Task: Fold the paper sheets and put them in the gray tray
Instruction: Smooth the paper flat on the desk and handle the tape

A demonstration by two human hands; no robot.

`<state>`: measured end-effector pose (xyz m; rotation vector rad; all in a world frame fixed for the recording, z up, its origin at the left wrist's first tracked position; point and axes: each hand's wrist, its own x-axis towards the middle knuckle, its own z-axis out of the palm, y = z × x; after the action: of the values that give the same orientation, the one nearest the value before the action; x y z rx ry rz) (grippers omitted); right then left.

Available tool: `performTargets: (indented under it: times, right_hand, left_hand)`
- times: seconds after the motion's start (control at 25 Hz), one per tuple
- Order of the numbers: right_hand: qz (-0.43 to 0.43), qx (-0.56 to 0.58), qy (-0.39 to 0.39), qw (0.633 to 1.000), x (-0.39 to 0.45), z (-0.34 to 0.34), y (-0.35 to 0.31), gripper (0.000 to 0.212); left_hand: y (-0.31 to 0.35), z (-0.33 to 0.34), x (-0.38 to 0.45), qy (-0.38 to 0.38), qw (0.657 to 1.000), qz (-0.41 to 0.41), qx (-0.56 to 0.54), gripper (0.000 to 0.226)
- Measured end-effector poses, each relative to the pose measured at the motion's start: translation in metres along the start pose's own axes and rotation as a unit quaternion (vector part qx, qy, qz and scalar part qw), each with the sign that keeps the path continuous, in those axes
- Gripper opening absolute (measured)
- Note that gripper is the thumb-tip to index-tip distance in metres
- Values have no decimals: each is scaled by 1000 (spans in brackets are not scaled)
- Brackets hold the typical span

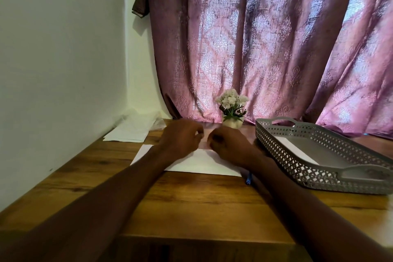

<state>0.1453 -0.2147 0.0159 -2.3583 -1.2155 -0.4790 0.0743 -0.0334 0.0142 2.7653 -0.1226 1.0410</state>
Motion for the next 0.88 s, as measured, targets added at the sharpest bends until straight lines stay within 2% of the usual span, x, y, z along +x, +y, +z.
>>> performTargets:
  times: [0.16, 0.28, 0.36, 0.48, 0.56, 0.72, 0.88]
  right_hand:
    - [-4, 23, -60, 998, -7, 1, -8, 70]
    - [-15, -22, -100, 995, -3, 3, -16, 91]
    - [-9, -57, -124, 991, -3, 6, -21, 91]
    - [-10, -90, -148, 985, -6, 9, -25, 94]
    - [-4, -80, -147, 986, -7, 11, -25, 95]
    - [-10, -40, -140, 989, -7, 12, -25, 96]
    - [-40, -34, -89, 995, -8, 15, -24, 90]
  left_hand:
    - [-11, -17, -27, 10, 991, -114, 73, 35]
    - [-21, -33, -57, -15, 964, -177, 198, 53]
    - [-24, -40, -75, -23, 943, -239, 233, 70]
    - [-19, -41, -90, -66, 927, -308, 206, 89]
    - [-16, -41, -90, -82, 927, -312, 191, 84]
    - [-14, -44, -88, -45, 938, -306, 153, 62]
    - [-19, -44, -88, -57, 926, -342, 151, 73]
